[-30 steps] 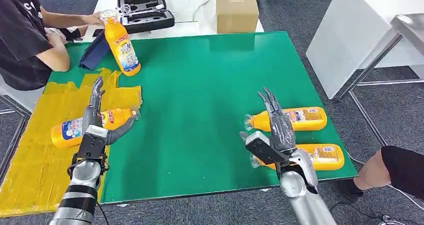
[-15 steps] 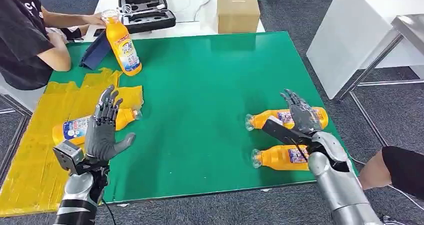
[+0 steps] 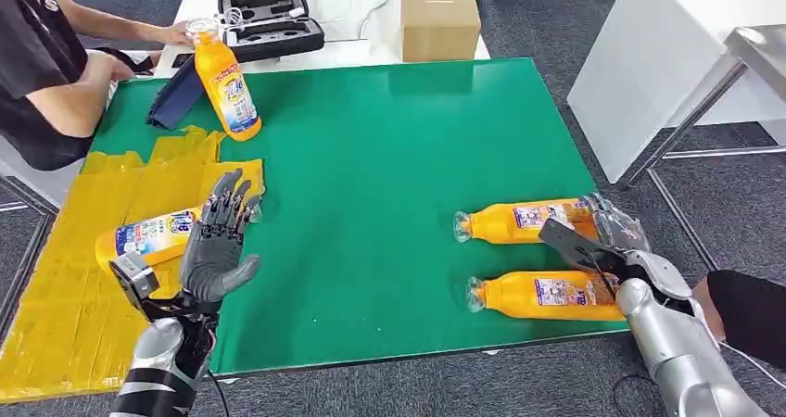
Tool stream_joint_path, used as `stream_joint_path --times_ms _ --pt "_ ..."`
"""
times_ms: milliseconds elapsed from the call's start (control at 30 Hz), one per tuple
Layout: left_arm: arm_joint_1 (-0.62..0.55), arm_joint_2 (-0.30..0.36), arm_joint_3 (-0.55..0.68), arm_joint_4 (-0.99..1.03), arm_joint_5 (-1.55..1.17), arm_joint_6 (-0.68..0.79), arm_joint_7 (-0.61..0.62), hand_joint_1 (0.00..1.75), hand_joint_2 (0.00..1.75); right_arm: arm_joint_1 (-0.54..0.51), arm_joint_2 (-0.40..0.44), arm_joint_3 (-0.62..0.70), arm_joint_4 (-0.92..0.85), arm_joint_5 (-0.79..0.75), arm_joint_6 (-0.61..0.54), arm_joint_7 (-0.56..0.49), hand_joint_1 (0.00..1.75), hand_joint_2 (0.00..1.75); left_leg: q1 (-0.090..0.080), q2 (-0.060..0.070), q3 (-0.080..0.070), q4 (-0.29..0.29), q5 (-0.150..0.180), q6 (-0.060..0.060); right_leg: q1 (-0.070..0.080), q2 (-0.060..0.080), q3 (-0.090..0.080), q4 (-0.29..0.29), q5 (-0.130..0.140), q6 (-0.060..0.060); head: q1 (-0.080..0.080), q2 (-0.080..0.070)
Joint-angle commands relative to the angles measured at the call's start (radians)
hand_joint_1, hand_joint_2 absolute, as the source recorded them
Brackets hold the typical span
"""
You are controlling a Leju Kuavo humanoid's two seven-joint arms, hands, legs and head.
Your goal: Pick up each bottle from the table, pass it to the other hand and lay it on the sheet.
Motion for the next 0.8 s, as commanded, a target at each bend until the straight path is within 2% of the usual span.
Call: stream_joint_path --times_ms 33,200,267,300,367,400,467,633,700,767,800 --pt "-0.053 0.007 -0.035 0.115 0.017 -0.007 0.017 0.0 1.75 -0.071 0.011 -0.06 0.216 0.006 0.012 -0.005 0.0 1.75 0.001 -0.001 0.005 -0.001 -0.001 -0.001 0.001 -0.003 0.006 -0.001 -0.002 -0.001 0.0 0.0" --pt "-0.07 0.006 -0.046 0.142 0.029 -0.007 0.023 0.0 1.75 -0.107 0.027 -0.052 0.297 0.057 -0.033 -0.009 0.0 1.75 0.001 -0.001 0.007 0.0 -0.002 -0.001 0.001 -0.002 0.008 -0.001 -0.002 -0.001 0.0 0.0" --pt "-0.079 0.003 -0.049 0.156 0.033 -0.004 0.025 0.0 1.75 -0.124 0.048 -0.024 0.319 0.108 -0.1 -0.01 0.0 1.75 0.001 0.0 0.004 -0.001 -0.001 0.0 0.001 -0.001 0.005 -0.001 -0.001 -0.001 0.0 0.0" --pt "-0.083 0.001 -0.049 0.162 0.034 0.0 0.026 0.0 1.75 -0.128 0.067 -0.017 0.317 0.135 -0.149 -0.007 0.0 1.75 0.001 0.001 0.008 0.0 -0.002 -0.001 0.001 -0.001 0.009 -0.001 -0.002 -0.002 0.0 0.0" --pt "-0.081 -0.002 -0.046 0.162 0.035 0.007 0.028 0.0 1.75 -0.124 0.098 -0.003 0.286 0.173 -0.207 -0.002 0.0 1.75 0.001 0.001 0.004 -0.001 -0.001 -0.001 0.001 0.001 0.005 -0.001 0.0 -0.001 0.0 0.0" --pt "-0.08 -0.002 -0.046 0.162 0.035 0.007 0.028 0.0 1.75 -0.125 0.103 -0.001 0.284 0.176 -0.207 0.003 0.0 1.75 0.001 0.003 0.008 -0.001 -0.002 -0.001 0.001 0.002 0.008 -0.001 -0.001 -0.002 0.0 0.0" --pt "-0.08 -0.002 -0.046 0.162 0.035 0.007 0.028 0.0 1.75 -0.125 0.103 -0.001 0.284 0.176 -0.207 0.003 0.0 1.75 0.001 0.002 0.005 -0.001 -0.001 -0.001 0.001 0.001 0.005 -0.001 0.0 -0.001 0.0 0.0" --pt "-0.075 -0.015 -0.021 0.168 0.037 0.02 0.039 0.0 1.75 -0.086 0.135 0.052 0.125 0.33 -0.3 0.077 0.0 1.75 0.001 0.002 0.006 0.0 -0.002 -0.001 0.001 0.001 0.006 0.0 -0.001 -0.002 0.0 0.0" --pt "-0.075 -0.019 -0.016 0.172 0.036 0.022 0.042 0.0 1.75 -0.081 0.144 0.078 0.085 0.383 -0.292 0.118 0.0 1.75 0.001 0.005 0.008 0.0 -0.004 -0.001 0.002 0.004 0.007 0.0 -0.002 -0.002 0.0 0.0" --pt "-0.077 -0.024 -0.011 0.178 0.034 0.025 0.045 0.0 1.75 -0.081 0.153 0.098 0.067 0.432 -0.28 0.153 0.0 1.75 0.001 0.003 0.004 -0.001 -0.001 -0.001 0.001 0.002 0.003 0.0 0.0 -0.001 0.0 0.0" --pt "-0.078 -0.026 -0.007 0.181 0.032 0.026 0.047 0.0 1.75 -0.082 0.158 0.103 0.066 0.455 -0.267 0.16 0.0 1.75 0.001 0.005 0.008 0.001 -0.003 -0.001 0.002 0.003 0.007 0.0 -0.002 -0.002 0.0 0.0"
